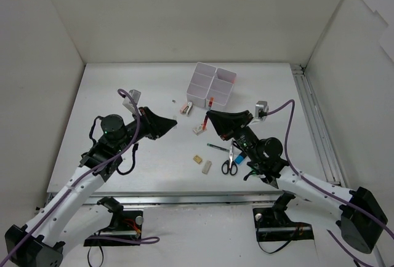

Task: Sort the stationery into containers
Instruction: Close the pen cap on the pen.

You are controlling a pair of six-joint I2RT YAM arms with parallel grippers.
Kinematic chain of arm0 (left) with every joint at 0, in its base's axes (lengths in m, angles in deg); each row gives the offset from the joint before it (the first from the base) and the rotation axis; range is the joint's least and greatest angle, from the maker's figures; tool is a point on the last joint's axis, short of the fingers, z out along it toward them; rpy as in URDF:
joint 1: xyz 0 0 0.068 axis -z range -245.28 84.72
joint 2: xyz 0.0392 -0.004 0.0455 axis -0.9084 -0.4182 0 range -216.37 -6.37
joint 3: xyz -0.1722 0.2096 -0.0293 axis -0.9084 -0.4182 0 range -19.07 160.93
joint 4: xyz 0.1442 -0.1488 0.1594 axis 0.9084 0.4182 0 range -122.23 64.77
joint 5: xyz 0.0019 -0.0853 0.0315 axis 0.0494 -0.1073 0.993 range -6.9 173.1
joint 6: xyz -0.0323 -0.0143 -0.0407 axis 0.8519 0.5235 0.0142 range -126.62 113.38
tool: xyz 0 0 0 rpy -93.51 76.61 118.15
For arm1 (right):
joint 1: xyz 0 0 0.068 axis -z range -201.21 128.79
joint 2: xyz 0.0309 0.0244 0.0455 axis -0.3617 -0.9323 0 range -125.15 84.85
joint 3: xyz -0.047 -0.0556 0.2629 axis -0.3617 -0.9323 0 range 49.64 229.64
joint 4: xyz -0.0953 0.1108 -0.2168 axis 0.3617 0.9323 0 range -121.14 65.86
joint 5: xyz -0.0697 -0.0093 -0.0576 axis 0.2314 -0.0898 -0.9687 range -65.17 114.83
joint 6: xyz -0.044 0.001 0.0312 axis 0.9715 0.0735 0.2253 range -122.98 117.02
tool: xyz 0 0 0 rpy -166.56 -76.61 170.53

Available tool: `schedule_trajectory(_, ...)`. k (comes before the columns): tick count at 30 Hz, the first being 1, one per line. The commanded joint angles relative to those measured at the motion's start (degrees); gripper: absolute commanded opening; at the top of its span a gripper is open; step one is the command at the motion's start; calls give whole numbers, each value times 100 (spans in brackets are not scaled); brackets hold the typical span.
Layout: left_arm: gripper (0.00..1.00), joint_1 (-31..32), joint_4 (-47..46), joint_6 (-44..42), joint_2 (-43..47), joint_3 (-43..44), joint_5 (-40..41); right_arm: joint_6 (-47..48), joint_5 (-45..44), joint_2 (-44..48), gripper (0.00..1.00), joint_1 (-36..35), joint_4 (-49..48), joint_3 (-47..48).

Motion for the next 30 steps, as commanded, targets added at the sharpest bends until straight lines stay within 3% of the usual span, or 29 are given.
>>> schedule_trajectory(1,0,18,-59,195,-149,360,176,272,243,-131,0,-31,-728,223)
schedule_trajectory(5,0,18,274,248,-325,597,264,413,473,-219,0,-40,-851,258)
schedule_trajectory(9,0,-52,1501,704,-624,1019,685,448,604,-264,0,-58,-895,276)
schedule_trajectory(12,0,-114,1786,1082,-940,1204,660,457,657,-290,0,-75,-895,276)
schedule_trajectory(21,0,-359,2165,1426,-1520,1520,-33,536,771,-308,0,-84,-904,267)
schedule_trajectory(30,0,-413,1638,1067,-1837,1494,-808,738,825,-316,0,-110,-930,249)
